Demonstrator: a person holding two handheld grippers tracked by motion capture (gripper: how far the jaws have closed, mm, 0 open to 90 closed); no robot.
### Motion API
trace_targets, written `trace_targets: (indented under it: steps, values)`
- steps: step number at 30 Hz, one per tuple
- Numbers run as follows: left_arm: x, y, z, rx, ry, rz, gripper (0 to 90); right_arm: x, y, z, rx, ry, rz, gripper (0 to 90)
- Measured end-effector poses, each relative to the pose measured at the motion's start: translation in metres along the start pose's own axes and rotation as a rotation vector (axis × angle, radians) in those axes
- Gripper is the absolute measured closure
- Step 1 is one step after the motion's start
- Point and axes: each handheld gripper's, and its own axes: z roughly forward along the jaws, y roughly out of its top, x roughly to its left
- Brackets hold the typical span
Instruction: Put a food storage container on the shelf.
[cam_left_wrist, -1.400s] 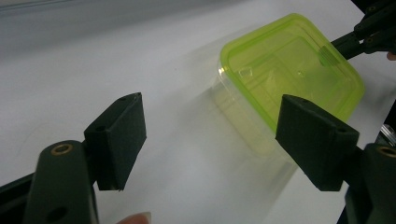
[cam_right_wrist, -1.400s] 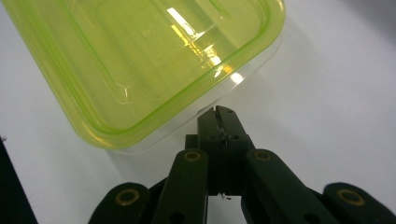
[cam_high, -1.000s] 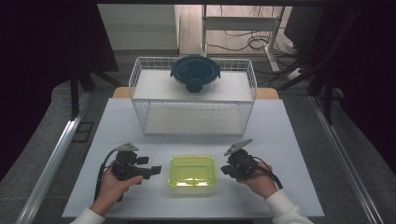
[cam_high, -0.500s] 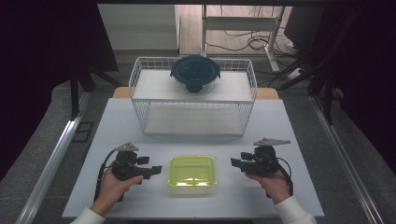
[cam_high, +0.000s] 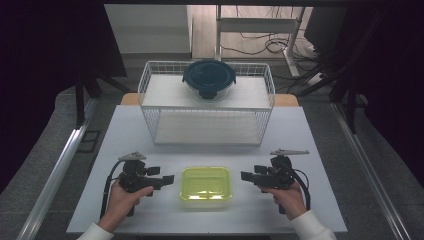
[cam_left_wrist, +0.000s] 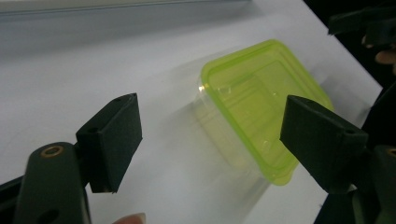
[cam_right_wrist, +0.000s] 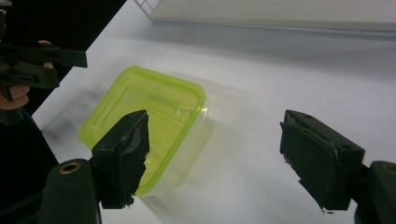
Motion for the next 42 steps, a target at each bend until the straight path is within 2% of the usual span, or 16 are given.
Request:
trace_targets:
  steps: [7, 10, 14, 22, 28, 29, 32, 39, 42]
  values:
    - [-0.002, 0.001, 0.009, 0.004, -0.061, -0.055, 20.3, 0.005, -0.002, 0.007, 0.019, 0.029, 0.004, 29.5]
    - [-0.003, 0.001, 0.014, 0.013, -0.085, -0.065, 20.4, 0.006, -0.003, 0.011, 0.034, 0.039, 0.005, 31.6]
    - [-0.002, 0.002, 0.020, 0.018, -0.118, -0.105, 21.1, 0.006, -0.005, 0.017, 0.058, 0.051, 0.016, 33.8]
    - [0.004, 0.002, 0.034, 0.058, -0.157, -0.146, 23.1, 0.007, -0.008, 0.029, 0.094, 0.067, 0.038, 35.3]
    - [0.007, -0.001, 0.045, 0.103, -0.171, -0.166, 24.4, 0.008, -0.010, 0.040, 0.119, 0.083, 0.061, 36.4]
    - [0.008, -0.001, 0.046, 0.105, -0.178, -0.176, 25.1, 0.008, -0.011, 0.041, 0.121, 0.085, 0.063, 36.8]
    - [0.013, -0.004, 0.049, 0.103, -0.238, -0.235, 27.5, 0.006, -0.011, 0.046, 0.132, 0.094, 0.078, 38.6]
    - [0.012, -0.007, 0.053, 0.130, -0.246, -0.232, 32.3, 0.006, -0.015, 0.055, 0.140, 0.102, 0.108, 43.3]
    - [0.012, -0.008, 0.056, 0.150, -0.243, -0.245, 35.1, 0.005, -0.016, 0.058, 0.148, 0.114, 0.130, 47.3]
